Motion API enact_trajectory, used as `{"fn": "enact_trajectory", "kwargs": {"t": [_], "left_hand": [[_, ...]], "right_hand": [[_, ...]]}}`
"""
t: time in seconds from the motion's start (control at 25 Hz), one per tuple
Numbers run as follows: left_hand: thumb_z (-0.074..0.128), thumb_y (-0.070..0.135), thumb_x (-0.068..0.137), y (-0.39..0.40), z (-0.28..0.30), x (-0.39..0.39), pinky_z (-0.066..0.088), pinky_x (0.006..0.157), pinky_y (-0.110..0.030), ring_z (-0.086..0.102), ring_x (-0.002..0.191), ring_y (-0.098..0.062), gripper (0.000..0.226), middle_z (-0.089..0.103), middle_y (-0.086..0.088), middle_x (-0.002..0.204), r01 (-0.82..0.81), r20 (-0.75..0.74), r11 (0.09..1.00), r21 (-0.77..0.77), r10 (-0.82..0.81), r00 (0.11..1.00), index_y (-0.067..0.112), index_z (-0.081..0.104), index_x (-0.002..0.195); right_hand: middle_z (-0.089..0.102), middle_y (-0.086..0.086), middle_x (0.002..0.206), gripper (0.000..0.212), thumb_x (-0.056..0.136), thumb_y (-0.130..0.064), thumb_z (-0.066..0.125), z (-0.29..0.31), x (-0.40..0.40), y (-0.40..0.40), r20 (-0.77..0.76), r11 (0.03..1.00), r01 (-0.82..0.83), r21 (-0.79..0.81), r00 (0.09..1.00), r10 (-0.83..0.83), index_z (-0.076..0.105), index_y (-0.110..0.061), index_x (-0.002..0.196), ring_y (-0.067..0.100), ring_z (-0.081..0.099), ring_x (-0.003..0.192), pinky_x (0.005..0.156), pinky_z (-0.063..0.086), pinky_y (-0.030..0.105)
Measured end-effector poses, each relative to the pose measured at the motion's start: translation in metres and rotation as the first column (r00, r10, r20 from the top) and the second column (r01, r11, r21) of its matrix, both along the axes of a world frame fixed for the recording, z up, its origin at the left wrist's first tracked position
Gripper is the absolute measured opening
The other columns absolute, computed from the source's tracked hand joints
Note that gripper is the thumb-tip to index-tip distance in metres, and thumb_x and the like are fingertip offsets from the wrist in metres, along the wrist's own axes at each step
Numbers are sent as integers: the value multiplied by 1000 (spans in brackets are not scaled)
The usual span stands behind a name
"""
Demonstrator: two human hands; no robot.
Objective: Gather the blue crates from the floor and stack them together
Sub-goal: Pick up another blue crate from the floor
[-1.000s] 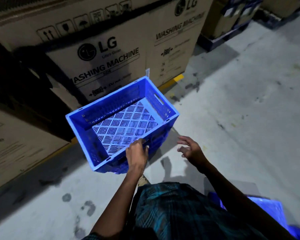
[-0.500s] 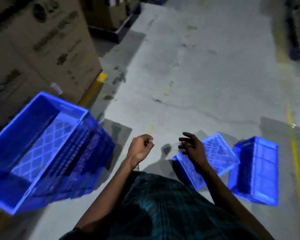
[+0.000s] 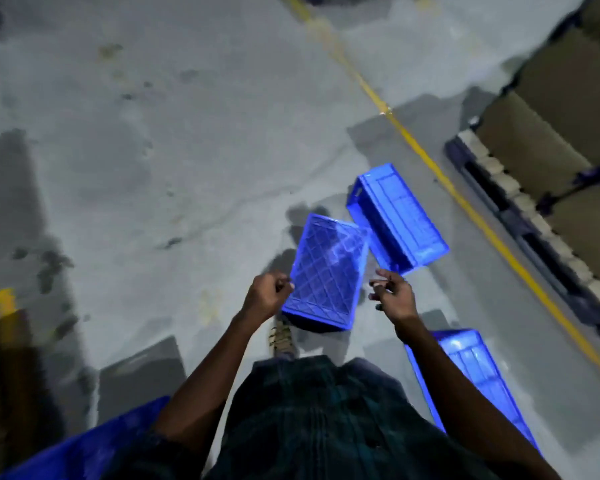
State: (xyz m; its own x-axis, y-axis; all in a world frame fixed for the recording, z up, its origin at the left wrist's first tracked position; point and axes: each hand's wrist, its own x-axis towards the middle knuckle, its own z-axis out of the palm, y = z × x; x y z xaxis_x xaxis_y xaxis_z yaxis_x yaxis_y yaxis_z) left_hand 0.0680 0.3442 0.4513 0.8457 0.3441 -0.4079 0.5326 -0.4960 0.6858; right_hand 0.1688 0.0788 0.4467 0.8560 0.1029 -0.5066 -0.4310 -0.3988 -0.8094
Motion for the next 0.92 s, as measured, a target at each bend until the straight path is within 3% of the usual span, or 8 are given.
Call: {"fn": "enact_trajectory", "kwargs": {"t": [0.2,0.36,0.48,0.56,0.68,0.76,0.84,0.92], "left_hand": [[70,21,87,-6,-45,83,45,75,-27,68,94,-24,22,74,-12,99,150,-195,988,-30,-153,969,9,72,106],[70,28,87,-6,-105,132,47,80,-29,69,98,-27,21,75,-12,99,38,-340,999,-34,-47,939,14,72,103],[70,24,87,-8,-180,161,46,80,-27,70,96,-28,20,75,-13,95,-107,-391,994,-17,92,916,11,73,102],[70,20,88,-8,-245,175,46,80,-27,70,96,-29,20,75,-15,95,-203,-404,979,3,187,895,8,72,104],[70,18,89,-14,-359,188,47,85,-30,69,97,-32,28,74,-20,99,-325,-446,946,6,293,846,5,68,114],[70,20,89,-18,-433,188,48,90,-35,66,104,-34,36,70,-22,109,-360,-472,932,37,334,816,4,64,120],[70,30,86,-20,-490,179,48,97,-44,61,115,-37,45,65,-21,120,-331,-475,931,152,362,802,10,59,125],[68,43,84,-23,-537,164,45,100,-52,54,121,-42,56,59,-20,125,-286,-558,916,282,400,727,11,52,128]], "right_hand": [[69,8,100,28,94,-5,52,-24,26,-34,-152,989,69,-134,984,-89,56,-18,119,22,66,72,56,45,28],[72,8,102,32,85,-14,55,-90,69,-39,-308,984,-47,-173,951,-9,60,-23,114,24,67,78,58,48,31],[71,1,98,26,69,-27,52,-169,115,-35,-358,959,-208,-190,925,130,61,-41,88,24,65,86,72,51,40],[67,6,101,16,70,-28,52,-230,148,-29,-358,917,-343,-204,898,256,58,-38,81,24,60,87,81,51,46],[68,14,99,27,84,-15,64,-347,189,-22,-348,879,-370,-300,901,260,63,-12,110,31,66,92,85,50,41],[69,20,105,38,87,-9,65,-423,201,-18,-340,854,-374,-363,906,252,58,-4,124,34,66,100,87,48,39],[67,22,107,41,86,-14,66,-472,193,-10,-398,840,-397,-369,885,243,57,-2,124,34,65,98,85,49,39],[67,18,98,38,77,-25,68,-522,173,-17,-493,891,-348,-293,853,171,63,-5,108,28,64,88,79,51,40]]}}
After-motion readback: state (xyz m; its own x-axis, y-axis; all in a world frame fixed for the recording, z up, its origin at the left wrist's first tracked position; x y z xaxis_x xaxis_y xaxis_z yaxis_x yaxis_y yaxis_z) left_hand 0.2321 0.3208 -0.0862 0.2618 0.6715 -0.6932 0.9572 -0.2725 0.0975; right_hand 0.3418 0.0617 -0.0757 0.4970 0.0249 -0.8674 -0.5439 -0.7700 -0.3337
